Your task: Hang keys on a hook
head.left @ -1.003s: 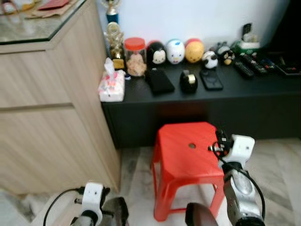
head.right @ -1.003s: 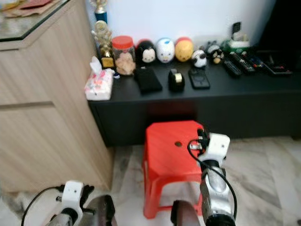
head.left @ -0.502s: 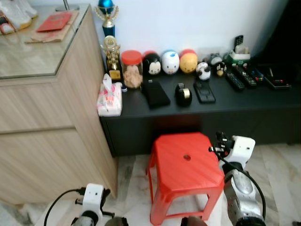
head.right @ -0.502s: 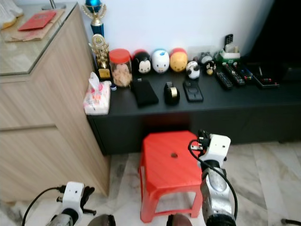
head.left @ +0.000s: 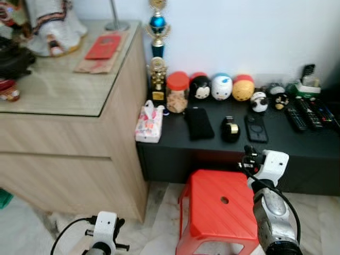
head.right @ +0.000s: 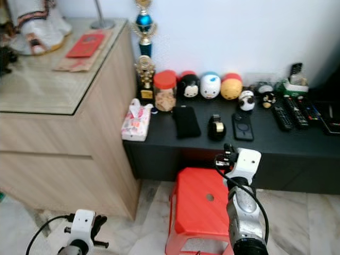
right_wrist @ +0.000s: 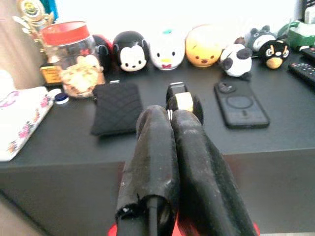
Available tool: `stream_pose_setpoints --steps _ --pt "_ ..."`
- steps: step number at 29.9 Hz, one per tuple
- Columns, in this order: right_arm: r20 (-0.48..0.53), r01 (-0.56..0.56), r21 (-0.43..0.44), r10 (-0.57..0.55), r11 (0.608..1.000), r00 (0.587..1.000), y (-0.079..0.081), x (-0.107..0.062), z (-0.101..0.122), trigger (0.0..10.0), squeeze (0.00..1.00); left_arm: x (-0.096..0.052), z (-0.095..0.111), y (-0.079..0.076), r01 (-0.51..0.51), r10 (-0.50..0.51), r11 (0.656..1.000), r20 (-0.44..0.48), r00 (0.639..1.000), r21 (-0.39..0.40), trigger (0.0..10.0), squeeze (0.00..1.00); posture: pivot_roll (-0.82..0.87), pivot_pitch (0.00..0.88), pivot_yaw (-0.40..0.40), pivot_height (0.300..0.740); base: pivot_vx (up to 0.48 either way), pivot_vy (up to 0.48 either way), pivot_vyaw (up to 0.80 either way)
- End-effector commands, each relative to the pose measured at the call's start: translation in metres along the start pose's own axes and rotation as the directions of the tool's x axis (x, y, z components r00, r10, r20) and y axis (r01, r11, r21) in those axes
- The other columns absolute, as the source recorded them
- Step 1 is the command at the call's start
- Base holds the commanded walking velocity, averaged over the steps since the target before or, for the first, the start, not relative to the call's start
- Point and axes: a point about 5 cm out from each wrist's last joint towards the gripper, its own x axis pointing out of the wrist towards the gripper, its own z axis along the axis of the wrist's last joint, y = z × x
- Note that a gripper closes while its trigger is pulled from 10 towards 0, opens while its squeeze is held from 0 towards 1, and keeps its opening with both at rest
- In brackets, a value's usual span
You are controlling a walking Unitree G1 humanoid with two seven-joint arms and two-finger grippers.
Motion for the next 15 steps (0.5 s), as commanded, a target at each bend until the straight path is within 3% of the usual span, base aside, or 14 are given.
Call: stream_pose_setpoints --steps 1,15 --pt "0.003 0.009 0.008 -0.009 1.0 1.0 -0.0013 -0.0011 0.0013 10.0 0.0 -0.0033 -0.0054 0.0048 -0.014 0.014 1.0 -0.02 1.0 -0.006 10.0 0.0 -0.01 0.0 -0.032 0.74 -0.356 0.0 0.0" --pt "0.009 0.007 0.007 -0.007 1.0 1.0 0.0006 0.0033 0.0044 10.0 0.0 -0.0043 -0.0091 0.0079 -0.013 0.013 1.0 -0.046 0.999 -0.009 10.0 0.0 -0.01 0.0 -0.023 0.74 -0.355 0.0 0.0"
